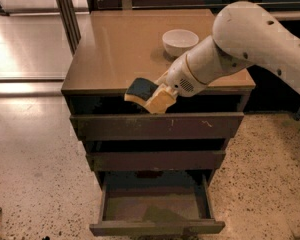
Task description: Pick sponge from bottom drawer and place on counter
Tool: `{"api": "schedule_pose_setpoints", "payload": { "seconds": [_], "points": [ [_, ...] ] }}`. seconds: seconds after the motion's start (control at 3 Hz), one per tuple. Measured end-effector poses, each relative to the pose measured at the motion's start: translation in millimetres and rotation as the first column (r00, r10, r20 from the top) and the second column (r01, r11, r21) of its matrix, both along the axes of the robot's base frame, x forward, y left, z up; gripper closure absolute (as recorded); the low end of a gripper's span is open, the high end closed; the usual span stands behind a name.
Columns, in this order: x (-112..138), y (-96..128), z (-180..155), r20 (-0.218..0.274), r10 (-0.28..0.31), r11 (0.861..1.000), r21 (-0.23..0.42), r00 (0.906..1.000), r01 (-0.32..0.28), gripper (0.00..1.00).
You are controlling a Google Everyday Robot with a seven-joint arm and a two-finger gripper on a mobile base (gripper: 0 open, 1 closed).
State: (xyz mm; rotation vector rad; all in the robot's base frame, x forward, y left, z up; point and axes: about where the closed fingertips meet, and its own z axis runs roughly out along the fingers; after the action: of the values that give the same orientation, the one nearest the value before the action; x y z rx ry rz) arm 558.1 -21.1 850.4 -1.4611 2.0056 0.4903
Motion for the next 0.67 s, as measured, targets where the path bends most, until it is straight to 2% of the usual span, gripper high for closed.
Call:
{"api": "schedule_pose_setpoints", "payload": {
  "seconds": [0.33,0.67],
  "points": [
    [30,-1,4,-0.012,-0.037,0.999,0.02,0.9992,0.037,1.0],
    [67,2,12,-0.025,-0.046,0.999,0.024,0.9986,0.047,1.0]
  ]
}}
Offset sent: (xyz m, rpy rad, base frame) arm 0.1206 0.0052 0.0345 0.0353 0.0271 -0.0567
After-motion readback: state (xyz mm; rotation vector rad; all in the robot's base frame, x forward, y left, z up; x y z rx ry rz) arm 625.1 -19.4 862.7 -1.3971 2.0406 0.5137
